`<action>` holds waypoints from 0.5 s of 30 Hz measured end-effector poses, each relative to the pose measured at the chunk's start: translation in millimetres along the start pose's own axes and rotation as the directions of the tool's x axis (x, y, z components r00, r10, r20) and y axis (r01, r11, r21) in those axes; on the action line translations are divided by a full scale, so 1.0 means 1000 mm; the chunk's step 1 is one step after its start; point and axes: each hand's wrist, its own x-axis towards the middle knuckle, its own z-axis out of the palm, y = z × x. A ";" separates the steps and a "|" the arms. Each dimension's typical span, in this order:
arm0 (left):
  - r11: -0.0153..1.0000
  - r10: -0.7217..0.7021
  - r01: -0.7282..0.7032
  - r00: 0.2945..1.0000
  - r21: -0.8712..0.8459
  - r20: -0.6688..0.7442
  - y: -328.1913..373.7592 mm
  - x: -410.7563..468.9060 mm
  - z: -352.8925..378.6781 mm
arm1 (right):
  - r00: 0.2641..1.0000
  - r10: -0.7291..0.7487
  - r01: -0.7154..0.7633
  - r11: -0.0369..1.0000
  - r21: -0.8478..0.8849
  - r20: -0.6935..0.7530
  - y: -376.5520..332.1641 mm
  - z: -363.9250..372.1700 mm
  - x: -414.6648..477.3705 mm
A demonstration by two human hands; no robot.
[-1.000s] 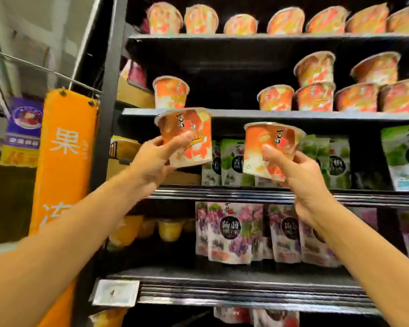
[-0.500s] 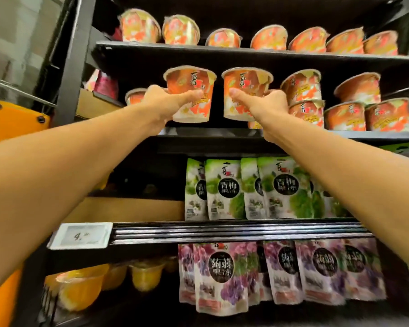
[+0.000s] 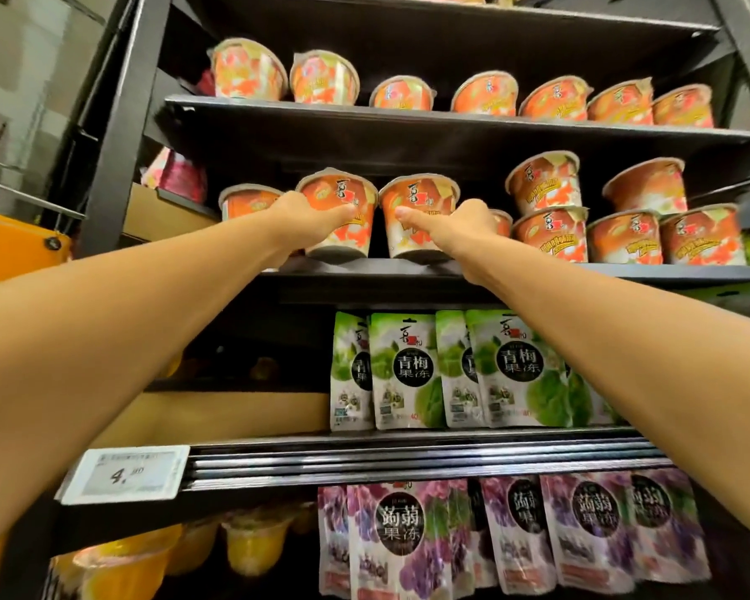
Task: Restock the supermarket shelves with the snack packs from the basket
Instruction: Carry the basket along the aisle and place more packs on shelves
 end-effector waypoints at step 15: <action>0.921 0.191 -0.076 0.942 0.381 -0.276 0.006 -0.008 0.018 | 0.998 -0.004 0.018 0.965 -0.262 0.055 -0.006 0.011 0.008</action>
